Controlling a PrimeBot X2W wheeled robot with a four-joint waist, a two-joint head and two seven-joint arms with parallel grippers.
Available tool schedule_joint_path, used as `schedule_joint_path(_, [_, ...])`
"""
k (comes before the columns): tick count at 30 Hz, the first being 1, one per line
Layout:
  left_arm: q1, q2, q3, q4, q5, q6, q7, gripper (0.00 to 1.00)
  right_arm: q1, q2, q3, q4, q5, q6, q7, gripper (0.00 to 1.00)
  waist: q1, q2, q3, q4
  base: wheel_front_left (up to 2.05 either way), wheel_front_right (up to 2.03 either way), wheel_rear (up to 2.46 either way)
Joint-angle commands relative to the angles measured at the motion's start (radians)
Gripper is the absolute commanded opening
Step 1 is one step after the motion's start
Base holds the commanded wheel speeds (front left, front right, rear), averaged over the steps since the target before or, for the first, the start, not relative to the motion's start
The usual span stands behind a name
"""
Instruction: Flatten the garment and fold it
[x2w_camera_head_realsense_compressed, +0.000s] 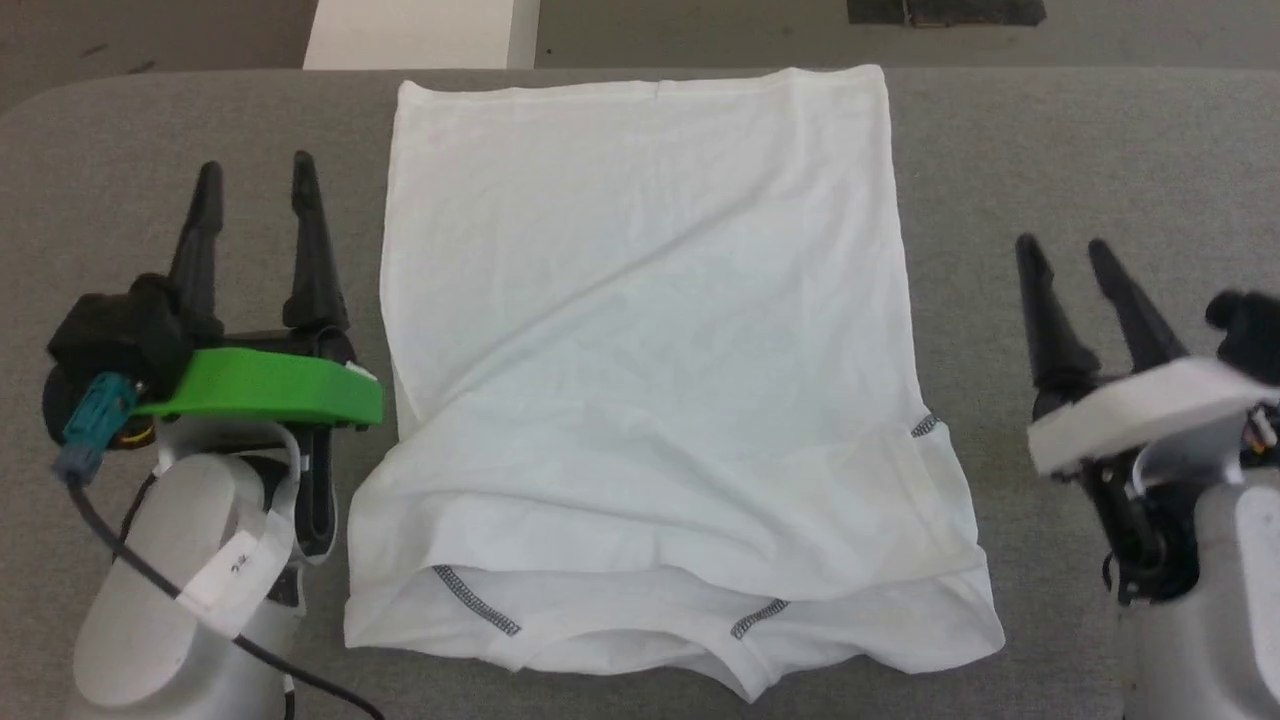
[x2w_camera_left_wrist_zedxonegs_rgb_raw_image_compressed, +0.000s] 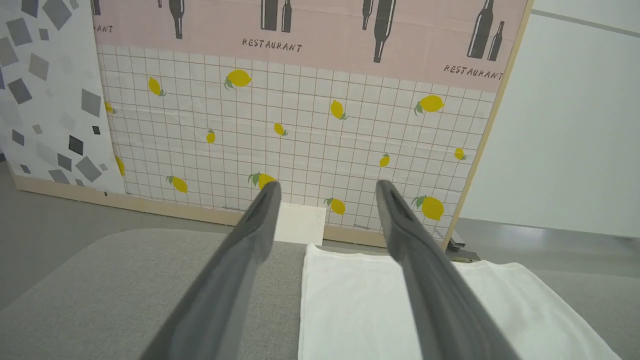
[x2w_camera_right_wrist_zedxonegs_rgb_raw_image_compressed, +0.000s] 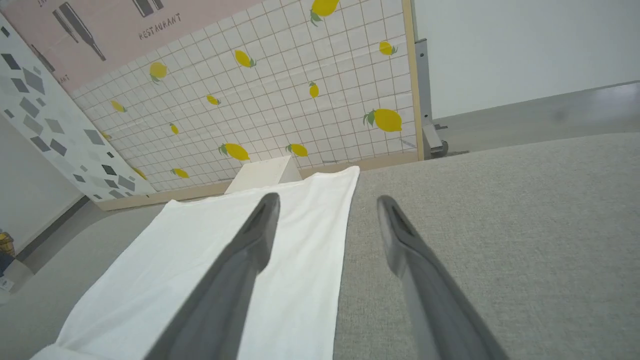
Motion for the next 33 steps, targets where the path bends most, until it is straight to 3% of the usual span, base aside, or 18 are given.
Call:
schedule_joint_path(1, [0.03, -0.007, 0.023, -0.037, 0.026, 0.01, -0.004, 1.0, -0.061, -0.005, -0.012, 0.016, 0.002, -0.001, 0.035, 1.0, 0.0, 0.0, 0.063, -0.008, 0.0, 0.0, 0.0])
schedule_joint_path(8, [0.074, -0.031, 0.097, -0.171, 0.081, -0.005, -0.005, 1.0, -0.432, -0.059, -0.079, 0.157, -0.064, -0.001, 0.289, 1.0, 0.0, 0.0, 0.214, 0.036, 0.0, 0.0, 0.0])
schedule_joint_path(17, [0.008, -0.074, 0.095, -0.223, 0.103, -0.051, -0.005, 1.0, -0.894, -0.096, -0.137, 0.366, -0.309, -0.001, 0.671, 1.0, 0.0, 0.0, 0.407, 0.133, 0.0, 0.0, 0.0])
schedule_joint_path(23, [-0.013, -0.105, 0.088, -0.232, 0.116, -0.068, -0.005, 1.0, -1.041, -0.095, -0.119, 0.428, -0.444, -0.001, 0.907, 1.0, 0.0, 0.0, 0.481, 0.188, 0.0, 0.0, 0.0])
schedule_joint_path(33, [-0.014, -0.131, 0.107, -0.259, 0.136, -0.08, -0.005, 1.0, -1.104, -0.1, -0.064, 0.426, -0.506, -0.001, 1.124, 1.0, 0.0, 0.0, 0.562, 0.217, 0.0, 0.0, 0.0])
